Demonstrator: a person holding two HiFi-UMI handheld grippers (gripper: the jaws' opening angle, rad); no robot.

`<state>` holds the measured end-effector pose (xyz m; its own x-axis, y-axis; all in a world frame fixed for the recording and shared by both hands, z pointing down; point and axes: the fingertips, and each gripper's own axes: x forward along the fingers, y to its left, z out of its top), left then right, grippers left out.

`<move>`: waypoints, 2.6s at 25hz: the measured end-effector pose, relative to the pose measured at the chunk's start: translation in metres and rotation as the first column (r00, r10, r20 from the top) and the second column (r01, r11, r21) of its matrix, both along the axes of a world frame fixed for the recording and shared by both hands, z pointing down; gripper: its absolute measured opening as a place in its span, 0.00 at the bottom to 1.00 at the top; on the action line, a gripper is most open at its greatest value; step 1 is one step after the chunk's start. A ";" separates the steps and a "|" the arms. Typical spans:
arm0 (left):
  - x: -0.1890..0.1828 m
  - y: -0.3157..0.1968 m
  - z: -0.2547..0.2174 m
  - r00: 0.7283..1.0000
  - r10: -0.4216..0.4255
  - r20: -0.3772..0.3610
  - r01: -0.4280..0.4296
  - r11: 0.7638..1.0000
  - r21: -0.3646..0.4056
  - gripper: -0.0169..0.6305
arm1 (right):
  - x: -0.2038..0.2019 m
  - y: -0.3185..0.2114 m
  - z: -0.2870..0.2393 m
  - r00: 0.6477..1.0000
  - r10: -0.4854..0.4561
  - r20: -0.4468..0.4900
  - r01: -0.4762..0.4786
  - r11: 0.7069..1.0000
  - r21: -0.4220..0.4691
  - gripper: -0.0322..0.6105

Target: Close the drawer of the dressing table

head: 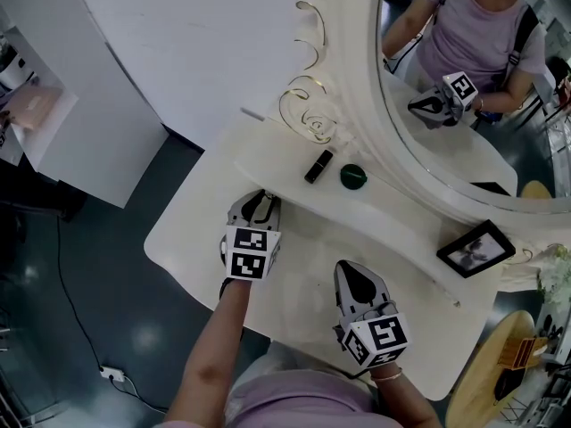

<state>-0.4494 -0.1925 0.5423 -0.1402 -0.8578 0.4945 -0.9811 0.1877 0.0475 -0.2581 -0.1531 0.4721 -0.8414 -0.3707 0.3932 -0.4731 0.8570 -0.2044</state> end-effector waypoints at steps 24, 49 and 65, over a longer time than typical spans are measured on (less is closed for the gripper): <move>0.026 0.101 -0.063 0.998 -0.059 0.005 0.058 0.991 0.122 0.07 | 0.013 0.033 -0.036 0.999 -0.005 0.049 0.000 0.995 0.100 0.05; 0.045 0.226 -0.100 0.993 -0.118 -0.009 0.117 0.972 0.202 0.03 | 0.011 0.096 -0.067 0.996 -0.034 0.083 0.019 0.984 0.176 0.05; 0.048 0.240 -0.110 0.990 -0.140 -0.009 0.138 0.966 0.219 0.03 | 0.010 0.103 -0.075 0.994 -0.045 0.098 0.025 0.981 0.195 0.05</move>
